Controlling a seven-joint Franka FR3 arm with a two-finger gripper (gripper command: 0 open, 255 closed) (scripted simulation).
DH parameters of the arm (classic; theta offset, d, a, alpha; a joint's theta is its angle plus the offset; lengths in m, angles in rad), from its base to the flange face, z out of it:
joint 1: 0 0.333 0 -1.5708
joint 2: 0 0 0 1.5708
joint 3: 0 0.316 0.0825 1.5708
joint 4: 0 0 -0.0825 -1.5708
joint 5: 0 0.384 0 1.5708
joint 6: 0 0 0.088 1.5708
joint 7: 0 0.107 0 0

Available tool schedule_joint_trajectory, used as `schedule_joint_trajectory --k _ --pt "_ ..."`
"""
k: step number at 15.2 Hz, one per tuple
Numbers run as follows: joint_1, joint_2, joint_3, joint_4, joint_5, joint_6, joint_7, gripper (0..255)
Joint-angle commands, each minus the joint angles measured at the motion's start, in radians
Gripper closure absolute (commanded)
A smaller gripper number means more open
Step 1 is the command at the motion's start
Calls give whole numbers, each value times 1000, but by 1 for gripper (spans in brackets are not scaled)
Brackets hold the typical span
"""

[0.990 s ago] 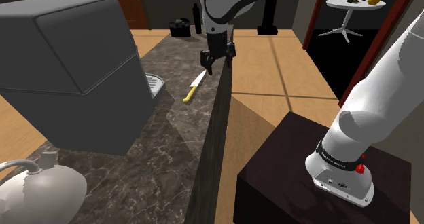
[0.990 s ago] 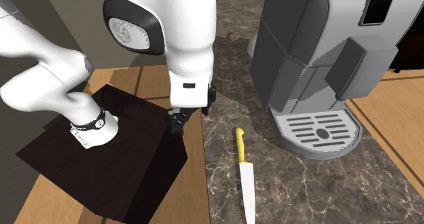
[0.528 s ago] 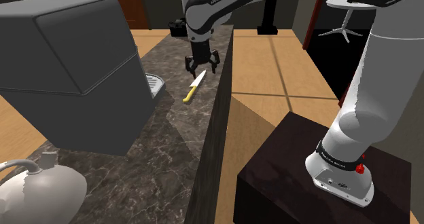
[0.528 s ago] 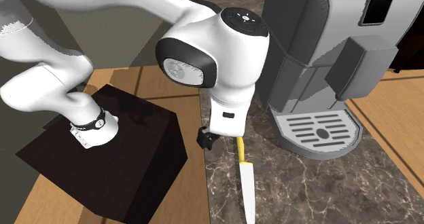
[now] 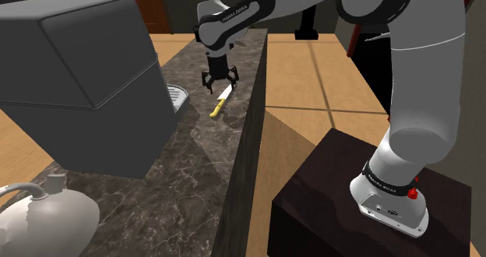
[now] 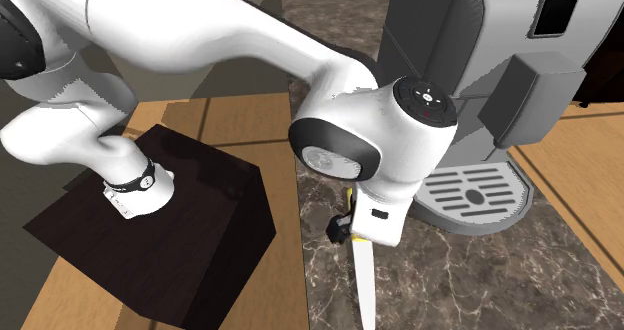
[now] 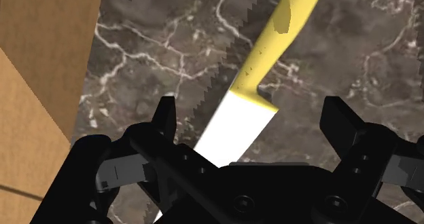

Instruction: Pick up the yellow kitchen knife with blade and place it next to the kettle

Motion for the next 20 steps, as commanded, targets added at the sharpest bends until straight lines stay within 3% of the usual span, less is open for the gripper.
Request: schedule_joint_trajectory --k 1,6,13,14,20 --pt "2 18 -1 0 -1 19 7 0" --pt "3 37 -3 -35 -5 72 9 0" --pt "3 37 -3 -34 -5 72 9 0" --pt "3 37 -3 -34 -5 72 9 255" --pt "3 37 -3 -34 -5 72 9 255"
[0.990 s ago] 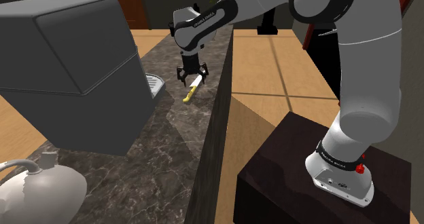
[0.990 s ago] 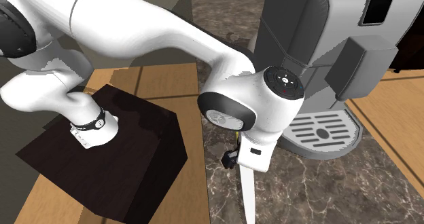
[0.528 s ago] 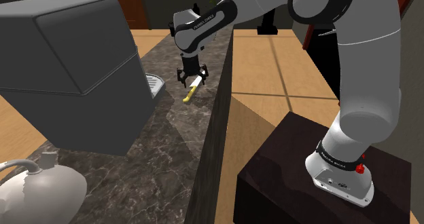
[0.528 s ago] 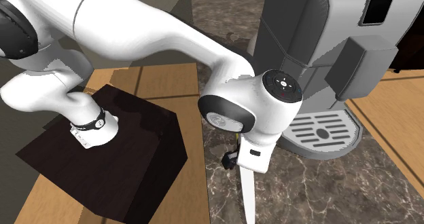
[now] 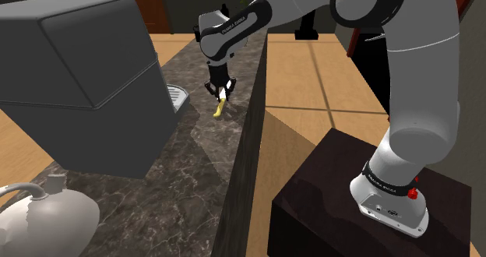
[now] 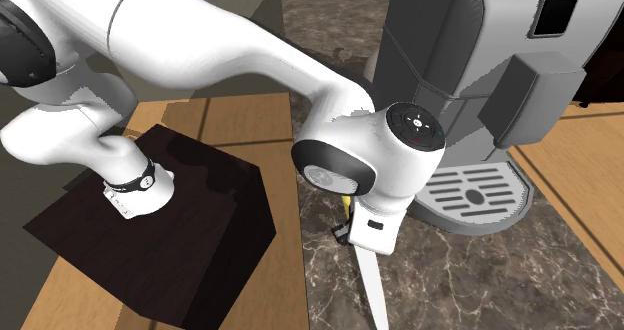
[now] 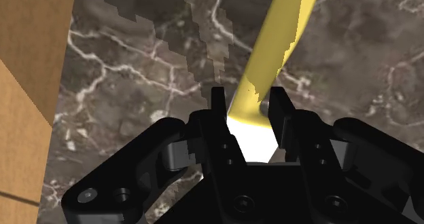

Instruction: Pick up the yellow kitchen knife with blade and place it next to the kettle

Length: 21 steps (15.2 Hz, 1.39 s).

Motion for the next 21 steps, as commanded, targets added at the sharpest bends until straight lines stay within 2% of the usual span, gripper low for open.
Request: schedule_joint_trajectory --k 1,3,21 --pt "0 0 0 0 0 0 0 255" --pt "0 1 0 0 0 0 0 255" --pt "-2 -73 6 137 12 -209 -4 255"
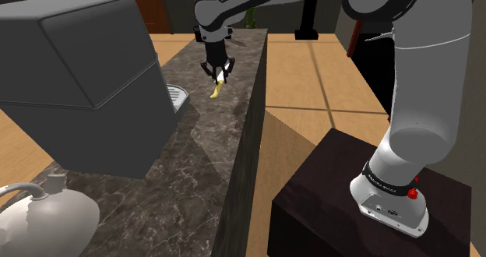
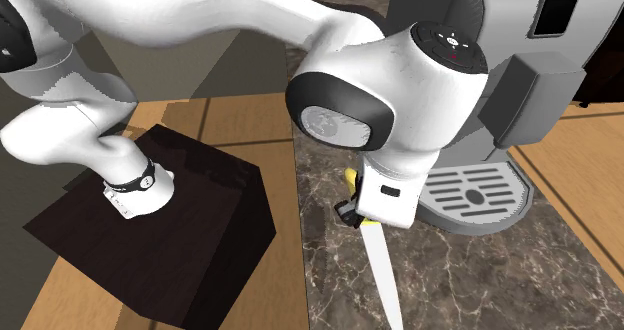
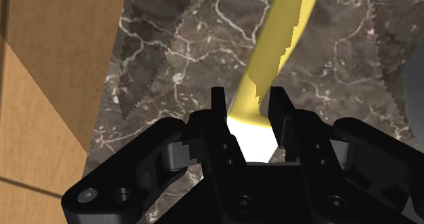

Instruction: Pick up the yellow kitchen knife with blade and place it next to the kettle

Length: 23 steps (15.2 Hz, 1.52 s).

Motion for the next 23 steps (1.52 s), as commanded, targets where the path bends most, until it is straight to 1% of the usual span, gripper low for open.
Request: schedule_joint_trajectory --k 1,13,23 --pt "1 -3 1 22 1 -25 1 255" --pt "4 -11 3 172 2 -183 2 255" --pt "12 16 4 347 -2 -332 5 255"
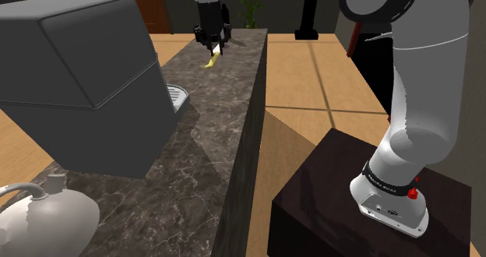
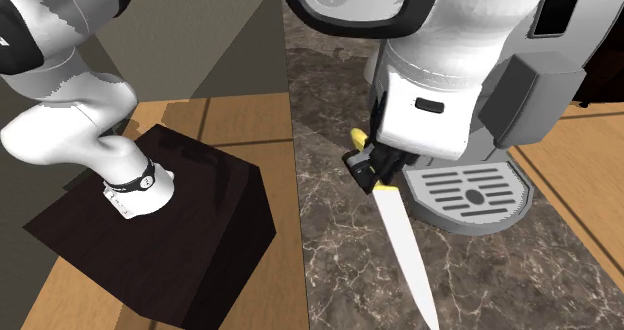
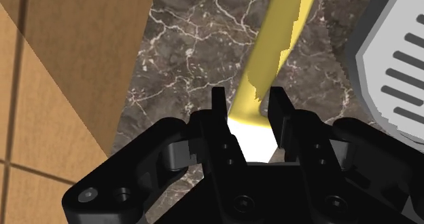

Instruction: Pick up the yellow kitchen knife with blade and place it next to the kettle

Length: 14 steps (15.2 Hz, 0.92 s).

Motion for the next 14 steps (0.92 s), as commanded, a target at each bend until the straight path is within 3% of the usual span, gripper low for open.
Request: schedule_joint_trajectory --k 1,7,14 --pt "1 6 0 36 -1 -30 0 255" --pt "10 45 0 173 -7 -129 2 255" --pt "79 -130 45 -90 15 -37 129 255"
